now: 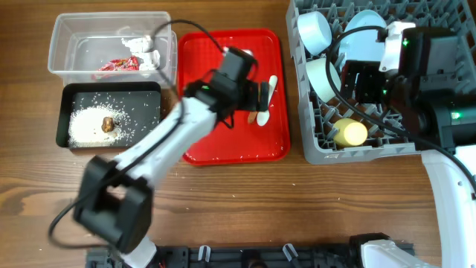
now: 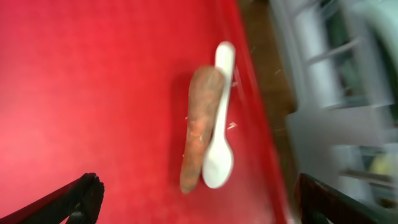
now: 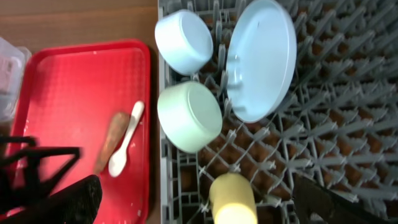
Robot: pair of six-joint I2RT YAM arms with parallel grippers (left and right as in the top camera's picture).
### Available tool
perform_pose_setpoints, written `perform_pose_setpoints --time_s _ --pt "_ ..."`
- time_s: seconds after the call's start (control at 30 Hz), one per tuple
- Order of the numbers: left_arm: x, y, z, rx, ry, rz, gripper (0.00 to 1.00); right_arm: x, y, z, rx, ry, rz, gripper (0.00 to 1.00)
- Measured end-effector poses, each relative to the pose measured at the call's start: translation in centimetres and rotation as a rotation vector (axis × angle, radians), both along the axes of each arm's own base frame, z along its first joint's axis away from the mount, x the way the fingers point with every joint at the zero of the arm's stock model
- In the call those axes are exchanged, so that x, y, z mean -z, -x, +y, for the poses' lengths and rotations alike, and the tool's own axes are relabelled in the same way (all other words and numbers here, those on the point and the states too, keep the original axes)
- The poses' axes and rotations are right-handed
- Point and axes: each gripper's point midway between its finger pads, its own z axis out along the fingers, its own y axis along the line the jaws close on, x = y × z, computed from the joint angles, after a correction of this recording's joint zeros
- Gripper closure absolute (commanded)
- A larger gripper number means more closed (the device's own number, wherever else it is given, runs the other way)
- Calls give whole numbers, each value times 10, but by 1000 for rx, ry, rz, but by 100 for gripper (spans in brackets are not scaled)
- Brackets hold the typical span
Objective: Sort waste into correct bins and load items into the dishwasher rack
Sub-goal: 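Reach left gripper to the carrot on the red tray and grasp it, then carry the carrot left and drop it onto the black tray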
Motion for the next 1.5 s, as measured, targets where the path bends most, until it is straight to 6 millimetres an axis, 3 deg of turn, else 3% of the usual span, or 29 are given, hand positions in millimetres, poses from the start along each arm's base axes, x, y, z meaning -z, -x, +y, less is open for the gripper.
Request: perform_pose_setpoints --time_s 0.17,0.33,0.67,0.73,0.9,1.03,1.2,1.37,1.5 --pt "62 -4 -6 9 -91 58 1 5 6 1 3 -11 31 0" --pt "79 -19 -14 30 -92 15 5 5 6 2 4 -20 34 0" --pt "102 -23 -19 109 -137 -2 17 7 8 2 4 -19 45 0" --pt "102 -25 -20 111 -139 -13 27 10 6 2 4 -18 54 0" --pt "103 -26 -19 110 -147 -18 30 16 4 2 4 -17 74 0" --pt "103 -28 -16 99 -144 -19 66 17 4 3 2 -18 76 0" --pt "104 -34 -7 52 -133 -8 91 14 2 8 -15 -40 62 0" --pt "102 -30 -3 46 -140 8 93 11 -1 11 -29 -55 46 0" --pt "83 -30 -1 41 -128 -8 92 11 -2 12 -31 -58 42 0"
